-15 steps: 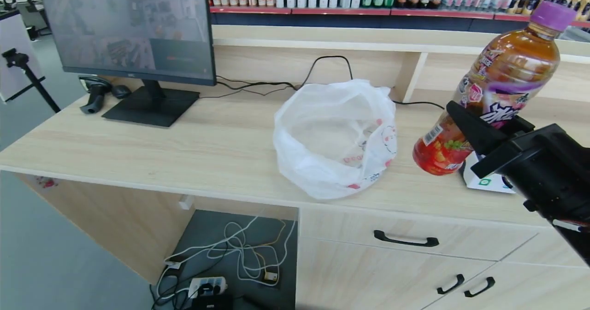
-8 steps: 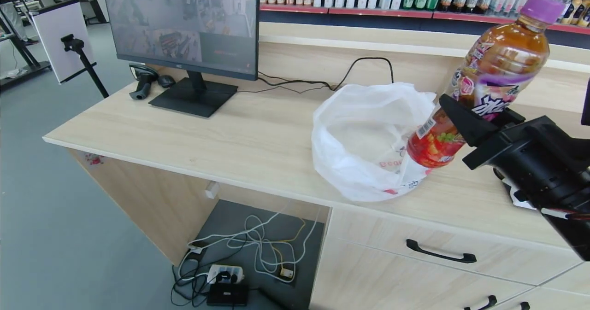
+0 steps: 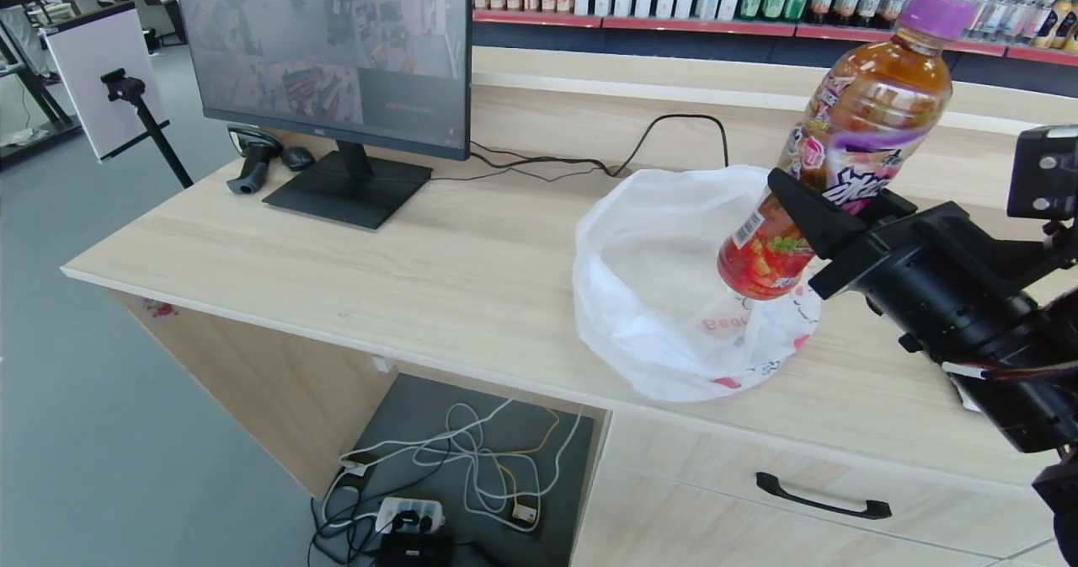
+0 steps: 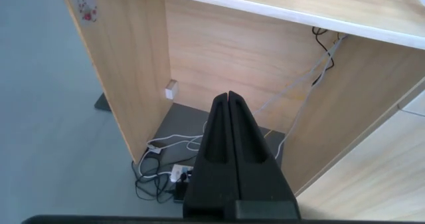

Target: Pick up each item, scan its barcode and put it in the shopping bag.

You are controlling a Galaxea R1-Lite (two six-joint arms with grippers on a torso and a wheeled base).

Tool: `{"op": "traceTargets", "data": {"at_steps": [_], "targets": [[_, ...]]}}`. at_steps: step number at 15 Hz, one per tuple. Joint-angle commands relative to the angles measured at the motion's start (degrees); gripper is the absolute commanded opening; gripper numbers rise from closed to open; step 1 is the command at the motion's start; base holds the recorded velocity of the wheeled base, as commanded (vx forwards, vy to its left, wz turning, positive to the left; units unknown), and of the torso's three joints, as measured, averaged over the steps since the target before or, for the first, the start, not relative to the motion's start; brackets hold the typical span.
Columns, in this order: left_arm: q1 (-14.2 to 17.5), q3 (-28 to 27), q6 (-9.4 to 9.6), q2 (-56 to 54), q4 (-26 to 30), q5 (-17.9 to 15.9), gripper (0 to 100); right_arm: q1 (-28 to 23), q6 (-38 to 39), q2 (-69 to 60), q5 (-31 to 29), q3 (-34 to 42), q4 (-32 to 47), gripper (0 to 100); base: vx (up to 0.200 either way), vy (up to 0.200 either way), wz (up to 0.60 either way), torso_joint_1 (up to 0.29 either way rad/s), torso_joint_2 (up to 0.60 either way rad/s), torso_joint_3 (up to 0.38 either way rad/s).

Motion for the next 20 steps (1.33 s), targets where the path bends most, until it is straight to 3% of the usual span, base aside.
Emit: {"op": "traceTargets", "data": {"at_steps": [1,11,20], "targets": [[0.01,0.00,-0.06,0.00,-0.09,-0.02,0,0.31,-0.02,1.64,0.17,-1.49,-0.20,0,0.000,0.000,0.00,0.000,0.00,0.000],[0.01,0.00,-0.06,0.00,-0.09,-0.02,0,1.98,0.51,14.21,-2.20,-13.09,-0.20,0,0.000,0.000,0.00,0.000,0.00,0.000],[0.01,0.00,-0.06,0.00,-0.09,-0.02,0,0.05,1.74,24.93,-2.38,-18.98,-0.20,0,0.000,0.000,0.00,0.000,0.00,0.000]]}}
